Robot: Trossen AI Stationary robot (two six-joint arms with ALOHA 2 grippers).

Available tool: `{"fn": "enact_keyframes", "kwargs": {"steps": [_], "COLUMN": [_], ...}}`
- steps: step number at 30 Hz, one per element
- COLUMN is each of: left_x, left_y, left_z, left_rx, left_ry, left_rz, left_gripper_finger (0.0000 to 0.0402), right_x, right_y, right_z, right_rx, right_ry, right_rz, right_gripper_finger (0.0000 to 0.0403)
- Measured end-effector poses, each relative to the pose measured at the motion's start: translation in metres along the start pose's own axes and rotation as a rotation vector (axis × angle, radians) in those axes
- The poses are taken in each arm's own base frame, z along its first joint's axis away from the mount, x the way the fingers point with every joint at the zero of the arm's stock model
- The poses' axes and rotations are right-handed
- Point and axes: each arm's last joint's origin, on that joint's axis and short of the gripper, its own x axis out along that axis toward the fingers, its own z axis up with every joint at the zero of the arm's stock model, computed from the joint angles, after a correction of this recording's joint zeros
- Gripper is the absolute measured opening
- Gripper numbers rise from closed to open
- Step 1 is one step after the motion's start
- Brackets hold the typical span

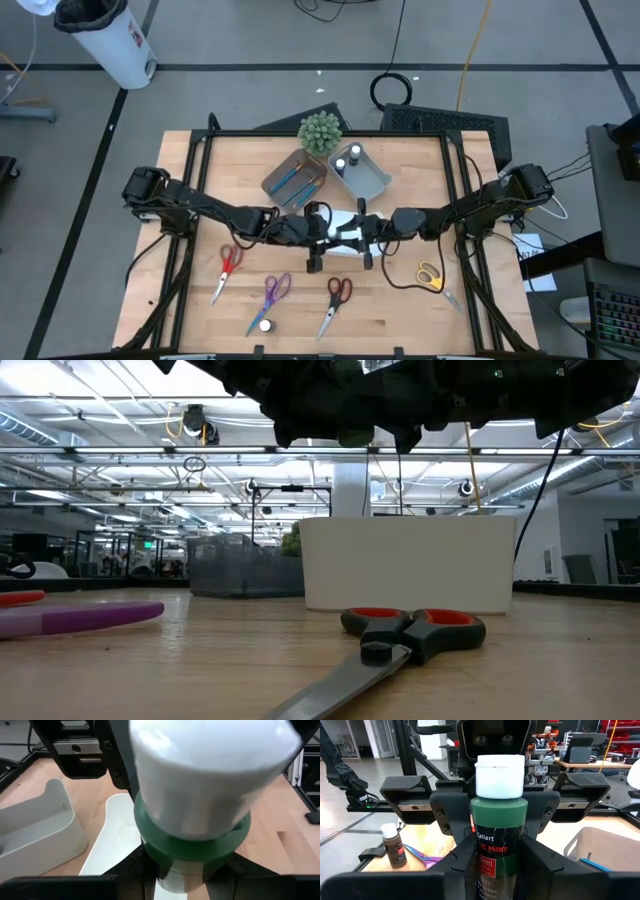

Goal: Pick & Place Paint Supplies
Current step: Put the green paint bottle into the gray bin

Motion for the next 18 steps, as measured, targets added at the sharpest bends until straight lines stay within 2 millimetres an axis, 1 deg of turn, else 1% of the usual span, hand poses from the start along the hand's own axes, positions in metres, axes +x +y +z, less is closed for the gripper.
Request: {"fn": "enact_keyframes", "kwargs": {"steps": [3, 6, 10, 12, 15, 18], "left_x": [0.000, -0.001, -0.001, -0.002, -0.002, -0.002], "left_y": [0.000, 0.000, -0.003, -0.002, -0.001, 0.001], "left_z": [-0.001, -0.001, -0.011, -0.013, -0.016, -0.016], "left_rx": [0.002, -0.001, 0.015, 0.018, 0.023, 0.021], "left_ry": [0.009, 0.031, 0.125, 0.146, 0.174, 0.178], "left_rz": [-0.009, -0.023, -0.086, -0.085, -0.072, -0.075], "left_gripper_finger": [0.0129, 0.0129, 0.0129, 0.0129, 0.0129, 0.0129], "right_x": [-0.003, -0.009, -0.020, -0.026, -0.030, -0.023], "right_y": [0.000, 0.000, -0.001, -0.002, -0.001, 0.001], "right_z": [0.005, 0.014, 0.032, 0.041, 0.061, 0.090], "right_rx": [0.004, 0.011, 0.019, 0.030, 0.063, 0.072], "right_ry": [0.002, 0.000, -0.046, -0.075, -0.051, 0.079], "right_rz": [-0.001, -0.002, -0.004, -0.004, 0.000, -0.009], "right_gripper_finger": [0.0124, 0.0159, 0.0206, 0.0224, 0.0242, 0.0249]}}
